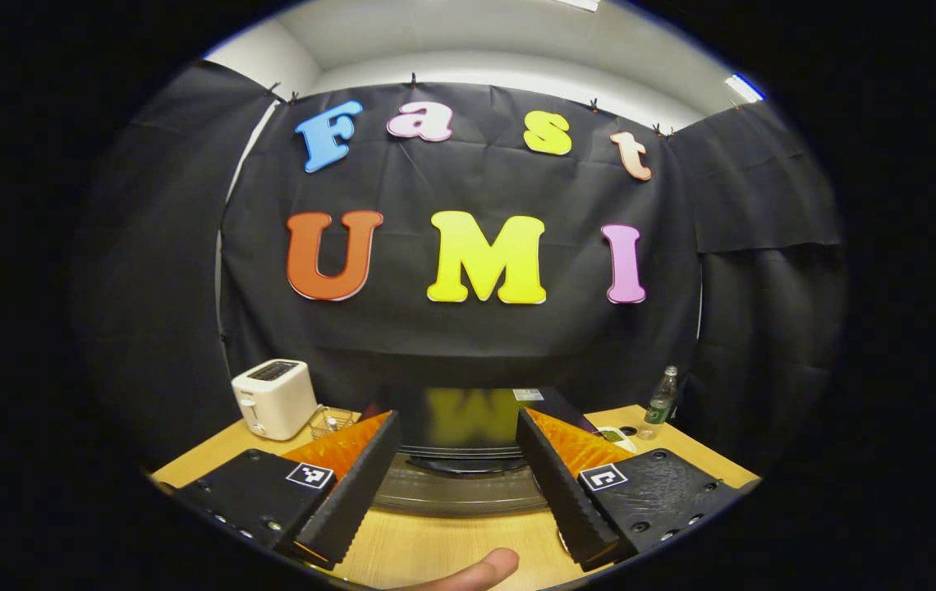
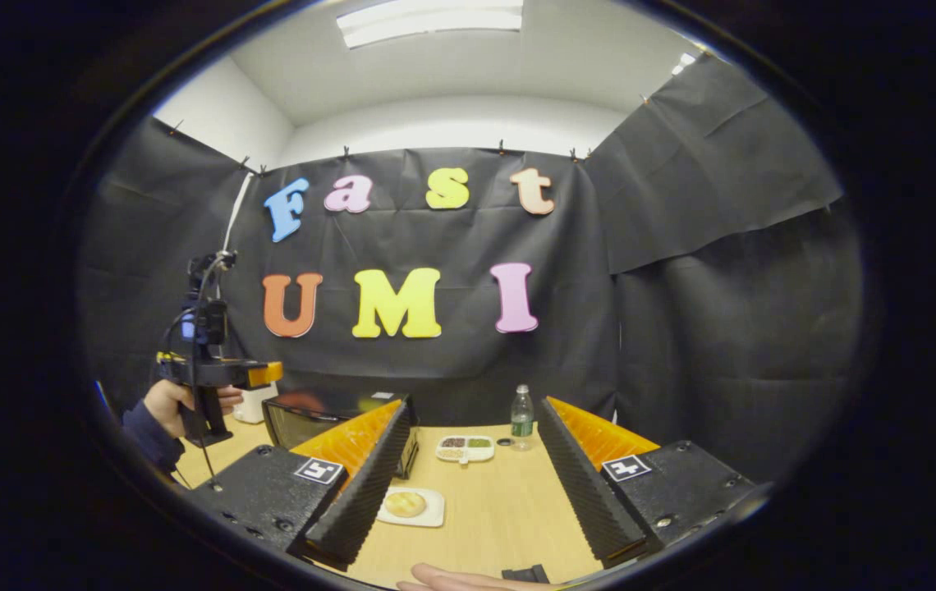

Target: Open the electric oven with the left hand, put the food in, and close the electric oven.

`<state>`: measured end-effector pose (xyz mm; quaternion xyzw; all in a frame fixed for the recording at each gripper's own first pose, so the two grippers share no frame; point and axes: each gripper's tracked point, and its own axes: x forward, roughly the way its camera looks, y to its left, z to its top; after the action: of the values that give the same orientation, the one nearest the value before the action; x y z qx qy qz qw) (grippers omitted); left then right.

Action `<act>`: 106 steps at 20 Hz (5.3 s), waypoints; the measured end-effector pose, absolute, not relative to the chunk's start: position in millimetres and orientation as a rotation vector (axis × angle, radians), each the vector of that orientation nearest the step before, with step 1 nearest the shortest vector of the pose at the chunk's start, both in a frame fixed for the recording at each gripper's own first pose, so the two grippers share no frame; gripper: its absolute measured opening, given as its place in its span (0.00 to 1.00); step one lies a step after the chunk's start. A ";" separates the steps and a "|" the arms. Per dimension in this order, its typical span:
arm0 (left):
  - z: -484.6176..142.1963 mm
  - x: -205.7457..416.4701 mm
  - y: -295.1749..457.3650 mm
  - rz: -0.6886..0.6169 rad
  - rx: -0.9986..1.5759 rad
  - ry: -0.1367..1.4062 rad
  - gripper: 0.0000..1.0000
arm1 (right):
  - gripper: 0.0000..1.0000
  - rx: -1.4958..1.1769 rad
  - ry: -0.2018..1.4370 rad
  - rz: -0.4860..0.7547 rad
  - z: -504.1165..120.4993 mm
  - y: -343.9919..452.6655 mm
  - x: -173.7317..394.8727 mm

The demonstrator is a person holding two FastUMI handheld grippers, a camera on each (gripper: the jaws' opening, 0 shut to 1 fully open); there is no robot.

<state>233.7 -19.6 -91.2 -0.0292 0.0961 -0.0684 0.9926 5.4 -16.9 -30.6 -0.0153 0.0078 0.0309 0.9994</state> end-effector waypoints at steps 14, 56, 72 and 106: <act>-193.4 295.9 -39.6 -0.082 -0.012 0.410 0.94 | 0.96 -0.008 0.054 0.029 -52.7 -48.4 17.4; -259.3 148.1 -29.7 -0.070 -0.078 0.412 0.97 | 0.96 0.078 0.101 0.066 -82.0 -43.2 24.0; -324.7 118.3 -27.7 -0.080 -0.079 0.542 0.95 | 0.96 0.036 0.135 0.091 -100.0 -23.1 30.0; -7.5 -23.1 42.6 -0.059 -0.031 -0.043 0.94 | 0.97 -0.013 0.672 0.085 -380.7 107.9 178.9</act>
<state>-23.1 42.6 -7.5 -0.0155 -0.0215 -0.0294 0.9992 178.9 107.9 -380.7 -0.0063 0.3296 0.0415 0.9432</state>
